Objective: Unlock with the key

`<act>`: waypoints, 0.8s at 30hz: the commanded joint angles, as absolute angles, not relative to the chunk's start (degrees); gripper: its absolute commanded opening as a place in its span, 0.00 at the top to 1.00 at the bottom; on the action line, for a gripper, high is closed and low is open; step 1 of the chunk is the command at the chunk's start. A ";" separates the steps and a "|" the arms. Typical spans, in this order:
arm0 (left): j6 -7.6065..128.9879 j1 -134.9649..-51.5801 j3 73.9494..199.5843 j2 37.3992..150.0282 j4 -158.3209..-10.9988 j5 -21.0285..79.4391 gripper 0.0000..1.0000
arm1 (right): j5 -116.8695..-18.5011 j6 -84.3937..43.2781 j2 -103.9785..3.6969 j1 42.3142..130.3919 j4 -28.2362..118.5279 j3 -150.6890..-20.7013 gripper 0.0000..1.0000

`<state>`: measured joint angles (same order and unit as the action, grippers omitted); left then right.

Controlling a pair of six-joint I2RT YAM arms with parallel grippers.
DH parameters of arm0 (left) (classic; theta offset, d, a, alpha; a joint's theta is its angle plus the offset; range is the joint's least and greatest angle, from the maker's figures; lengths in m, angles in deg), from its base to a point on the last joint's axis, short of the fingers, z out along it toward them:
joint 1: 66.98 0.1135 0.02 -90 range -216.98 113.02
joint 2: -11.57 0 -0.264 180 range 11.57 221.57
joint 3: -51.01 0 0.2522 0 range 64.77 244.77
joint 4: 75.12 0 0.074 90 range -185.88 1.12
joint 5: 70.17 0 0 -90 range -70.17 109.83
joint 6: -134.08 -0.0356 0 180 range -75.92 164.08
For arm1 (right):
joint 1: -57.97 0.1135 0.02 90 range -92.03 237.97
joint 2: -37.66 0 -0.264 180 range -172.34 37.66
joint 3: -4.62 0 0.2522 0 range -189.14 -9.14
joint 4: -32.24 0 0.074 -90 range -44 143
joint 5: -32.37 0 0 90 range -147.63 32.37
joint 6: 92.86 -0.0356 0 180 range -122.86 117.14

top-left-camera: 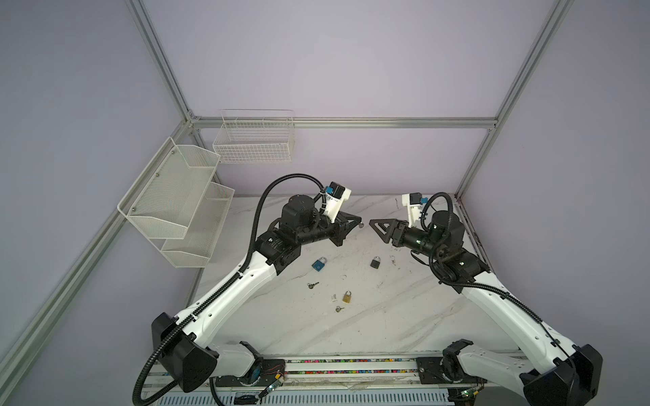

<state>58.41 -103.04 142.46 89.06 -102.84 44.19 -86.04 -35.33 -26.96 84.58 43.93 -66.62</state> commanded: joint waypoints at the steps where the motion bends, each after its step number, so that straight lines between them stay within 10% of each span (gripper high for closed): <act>1: 57.78 -103.05 146.67 89.45 -103.18 45.04 1.00 | -86.97 -33.79 -27.74 84.59 43.41 -67.21 0.36; 24: 58.90 -103.02 147.95 92.06 -100.67 44.82 1.00 | -89.80 -32.50 -30.83 85.59 44.37 -68.99 0.35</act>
